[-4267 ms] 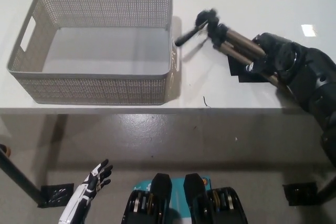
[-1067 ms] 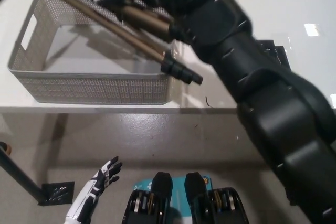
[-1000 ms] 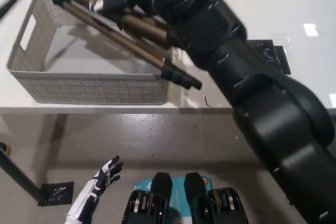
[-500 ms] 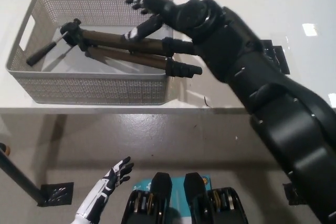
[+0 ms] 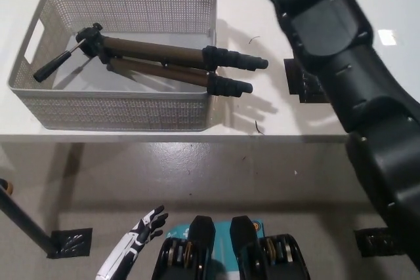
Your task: The robot uses its right hand to pick the tripod on the desk and places it into a rectangular container on the left.
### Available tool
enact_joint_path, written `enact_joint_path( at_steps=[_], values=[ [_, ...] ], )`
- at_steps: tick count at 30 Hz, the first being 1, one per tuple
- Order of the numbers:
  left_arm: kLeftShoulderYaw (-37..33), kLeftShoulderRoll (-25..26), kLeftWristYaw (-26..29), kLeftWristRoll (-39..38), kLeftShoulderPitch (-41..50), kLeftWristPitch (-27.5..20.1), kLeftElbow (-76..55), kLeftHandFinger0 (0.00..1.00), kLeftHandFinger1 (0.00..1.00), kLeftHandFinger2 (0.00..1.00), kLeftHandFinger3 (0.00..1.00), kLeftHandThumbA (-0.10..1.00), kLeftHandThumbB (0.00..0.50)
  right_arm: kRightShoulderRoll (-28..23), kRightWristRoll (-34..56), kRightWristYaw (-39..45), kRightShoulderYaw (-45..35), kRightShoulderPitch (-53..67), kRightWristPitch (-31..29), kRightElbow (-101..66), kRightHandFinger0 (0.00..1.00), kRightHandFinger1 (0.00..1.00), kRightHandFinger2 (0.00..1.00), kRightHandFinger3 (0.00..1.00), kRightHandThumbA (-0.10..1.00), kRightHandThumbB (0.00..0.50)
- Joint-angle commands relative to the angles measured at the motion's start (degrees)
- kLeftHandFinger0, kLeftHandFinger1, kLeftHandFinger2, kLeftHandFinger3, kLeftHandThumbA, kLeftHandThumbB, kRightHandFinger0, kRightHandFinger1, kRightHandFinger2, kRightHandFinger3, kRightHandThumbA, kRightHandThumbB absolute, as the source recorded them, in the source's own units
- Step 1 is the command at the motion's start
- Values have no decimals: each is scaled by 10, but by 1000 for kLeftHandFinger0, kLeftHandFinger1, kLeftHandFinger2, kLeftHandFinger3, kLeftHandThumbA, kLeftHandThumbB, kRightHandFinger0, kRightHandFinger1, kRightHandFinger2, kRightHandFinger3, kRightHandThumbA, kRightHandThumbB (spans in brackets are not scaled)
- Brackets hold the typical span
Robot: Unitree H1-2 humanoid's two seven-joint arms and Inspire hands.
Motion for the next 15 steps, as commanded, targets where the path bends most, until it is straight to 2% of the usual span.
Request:
enact_joint_path(
  at_steps=[1, 2, 4, 5, 7, 8, 9, 10, 13, 14, 15],
  values=[
    [6, 3, 10, 10, 2, -33, -3, 1000, 1000, 1000, 1000, 1000, 500, -108, 163, 14, -153, 24, 65, -427, 1000, 1000, 1000, 1000, 1000, 356],
    [6, 2, 11, 9, 1, -36, 1, 1000, 1000, 1000, 1000, 1000, 500, -117, 172, 16, -164, 33, 69, -455, 1000, 1000, 1000, 1000, 1000, 333],
    [8, 2, 10, 6, 4, -37, 3, 1000, 1000, 1000, 1000, 1000, 500, -133, 186, 3, -195, 63, 87, -529, 1000, 1000, 1000, 1000, 1000, 380],
    [8, 2, 9, 4, 2, -35, 7, 1000, 1000, 1000, 1000, 1000, 500, -149, 195, -6, -218, 88, 92, -581, 1000, 1000, 1000, 1000, 1000, 372],
    [8, 0, 15, 10, 3, -37, 10, 1000, 1000, 1000, 1000, 1000, 500, -172, 221, -1, -244, 127, 99, -637, 1000, 1000, 1000, 1000, 1000, 422],
    [8, 1, 17, 13, 4, -37, 10, 1000, 1000, 1000, 1000, 1000, 500, -179, 232, 1, -254, 145, 101, -657, 1000, 1000, 1000, 1000, 1000, 427],
    [9, 1, 19, 15, 7, -37, 9, 1000, 1000, 1000, 1000, 1000, 500, -184, 243, 0, -264, 171, 105, -685, 1000, 1000, 1000, 1000, 1000, 408],
    [9, 4, 18, 14, 10, -37, 8, 1000, 1000, 1000, 1000, 1000, 500, -193, 271, 3, -281, 220, 101, -726, 1000, 1000, 1000, 1000, 1000, 365],
    [12, 5, 6, -3, 11, -37, 10, 1000, 1000, 1000, 1000, 1000, 500, -205, 341, -12, -327, 358, 90, -838, 1000, 1000, 1000, 1000, 1000, 381],
    [12, 4, 3, -8, 10, -37, 13, 1000, 1000, 1000, 1000, 1000, 500, -209, 369, -16, -342, 412, 72, -869, 1000, 1000, 1000, 1000, 1000, 371],
    [13, 4, 2, -8, 10, -37, 14, 1000, 1000, 1000, 1000, 1000, 500, -211, 373, -20, -341, 420, 70, -876, 1000, 1000, 1000, 1000, 1000, 371]
  ],
)
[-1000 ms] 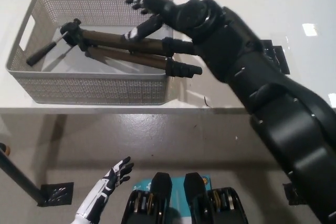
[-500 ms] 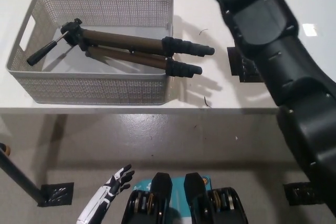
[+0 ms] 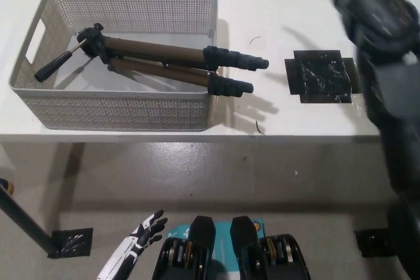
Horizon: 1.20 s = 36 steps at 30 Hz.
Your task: The robot uses its right hand to pick the tripod on the desk and places it into a rectangular container on the left.
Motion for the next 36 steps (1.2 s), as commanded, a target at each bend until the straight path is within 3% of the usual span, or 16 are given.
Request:
enact_joint_path(
  at_steps=[1, 2, 5, 7, 11, 15, 18, 21, 22, 27, 29, 31, 33, 36],
  values=[
    [13, 6, 2, -10, 3, -37, 3, 1000, 1000, 1000, 1000, 1000, 500, -145, 343, -26, -258, 278, -5, -631, 1000, 1000, 1000, 1000, 1000, 381],
    [14, 5, 5, -8, -2, -37, 6, 1000, 1000, 1000, 1000, 1000, 500, -146, 334, -25, -263, 309, -50, -637, 1000, 1000, 1000, 1000, 1000, 388],
    [17, 3, 11, -7, -10, -37, 9, 1000, 1000, 1000, 1000, 1000, 500, -144, 365, -41, -278, 370, -84, -661, 1000, 1000, 1000, 1000, 1000, 385],
    [19, 1, 15, -5, -15, -37, 9, 1000, 1000, 1000, 1000, 1000, 500, -137, 377, -63, -287, 411, -114, -683, 1000, 1000, 1000, 1000, 1000, 418],
    [19, 0, 17, -2, -25, -37, 11, 1000, 1000, 1000, 1000, 1000, 500, -131, 440, -86, -305, 493, -161, -709, 1000, 1000, 1000, 1000, 1000, 395],
    [22, 4, 22, 0, -31, -37, 13, 1000, 1000, 1000, 1000, 1000, 500, -86, 427, -75, -273, 541, -199, -704, 1000, 1000, 1000, 1000, 1000, 378],
    [22, 1, 23, 1, -35, -37, 15, 1000, 1000, 1000, 1000, 1000, 500, -47, 427, -39, -235, 580, -188, -671, 1000, 1000, 1000, 1000, 1000, 411],
    [20, 1, 16, -5, -40, -35, 10, 1000, 1000, 1000, 1000, 1000, 500, -8, 385, -18, -199, 615, -179, -647, 1000, 1000, 1000, 1000, 1000, 384],
    [20, 1, 16, -4, -42, -37, 8, 1000, 1000, 1000, 1000, 1000, 500, 14, 367, -17, -176, 625, -156, -638, 1000, 1000, 1000, 1000, 1000, 415],
    [27, 1, 20, -7, -59, -33, 8, 1000, 1000, 1000, 1000, 1000, 500, 70, 333, 21, -93, 648, -121, -576, 1000, 1000, 1000, 1000, 1000, 365],
    [29, 3, 27, 4, -62, -29, 6, 1000, 1000, 1000, 1000, 1000, 500, 93, 318, 61, -54, 646, -154, -488, 1000, 1000, 1000, 1000, 1000, 315],
    [31, 3, 25, 3, -66, -31, 5, 1000, 1000, 1000, 1000, 1000, 500, 104, 316, 66, -35, 642, -152, -451, 1000, 1000, 1000, 1000, 1000, 316],
    [35, 0, 23, -3, -72, -26, 3, 1000, 1000, 1000, 1000, 1000, 500, 118, 318, 49, -25, 634, -122, -423, 1000, 1000, 1000, 1000, 1000, 356],
    [40, -1, 24, -2, -74, -25, -2, 1000, 1000, 1000, 1000, 1000, 500, 120, 313, 54, -13, 619, -132, -380, 1000, 1000, 1000, 1000, 1000, 305]
  ],
)
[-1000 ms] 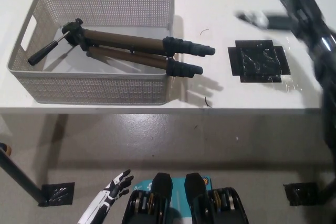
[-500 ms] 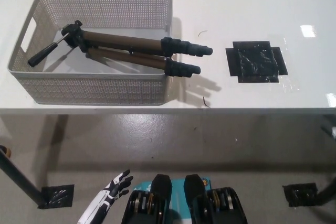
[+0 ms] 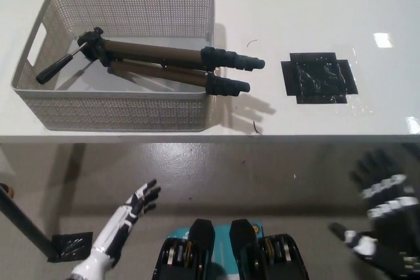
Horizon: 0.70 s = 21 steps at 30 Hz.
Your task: The robot uses its right hand to pick the tripod on the desk and places it into a rectangular container on the left.
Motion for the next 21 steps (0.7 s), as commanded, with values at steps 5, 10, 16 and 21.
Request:
enact_joint_path(
  at_steps=[5, 10, 16, 21],
  values=[
    [10, -2, 18, 3, -21, -17, -13, 1000, 1000, 1000, 1000, 1000, 500, -12, 5, 22, 31, -39, -57, 117, 1000, 1000, 1000, 1000, 1000, 280],
    [10, 0, 16, -2, -28, -18, -12, 1000, 1000, 1000, 1000, 1000, 500, -20, -15, 18, 43, -63, -83, 178, 1000, 1000, 1000, 1000, 1000, 220],
    [9, -4, 19, 2, -26, -15, -18, 1000, 1000, 1000, 1000, 1000, 500, -41, -47, 1, 46, -82, -91, 243, 1000, 1000, 1000, 1000, 1000, 196],
    [11, -3, 21, 2, -27, -12, -23, 1000, 1000, 1000, 1000, 1000, 500, -53, -70, -10, 53, -99, -88, 269, 1000, 1000, 1000, 1000, 1000, 209]
  ],
)
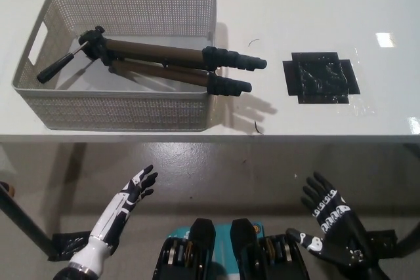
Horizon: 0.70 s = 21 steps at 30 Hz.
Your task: The robot uses its right hand to pick the tripod on the desk and places it into a rectangular container on the left.
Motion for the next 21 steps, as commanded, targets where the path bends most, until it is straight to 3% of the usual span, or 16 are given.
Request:
enact_joint_path(
  at_steps=[1, 2, 6, 21],
  values=[
    [7, -1, 14, 2, -13, -11, -20, 1000, 1000, 1000, 1000, 1000, 500, -11, -36, -15, 7, -24, -26, 5, 1000, 1000, 1000, 1000, 1000, 185],
    [5, 0, 13, 4, -16, -9, -19, 1000, 1000, 1000, 1000, 1000, 500, -15, -60, -29, 12, -29, -26, 10, 1000, 1000, 1000, 1000, 1000, 166],
    [6, 0, 17, 10, -19, -8, -17, 1000, 1000, 1000, 1000, 1000, 500, -24, -110, -57, 26, -38, -19, 24, 1000, 1000, 1000, 1000, 1000, 177],
    [9, 0, 18, 9, -15, 1, -22, 1000, 1000, 1000, 1000, 1000, 500, -27, -124, -67, 35, -37, -18, 20, 1000, 1000, 1000, 1000, 1000, 179]
  ],
)
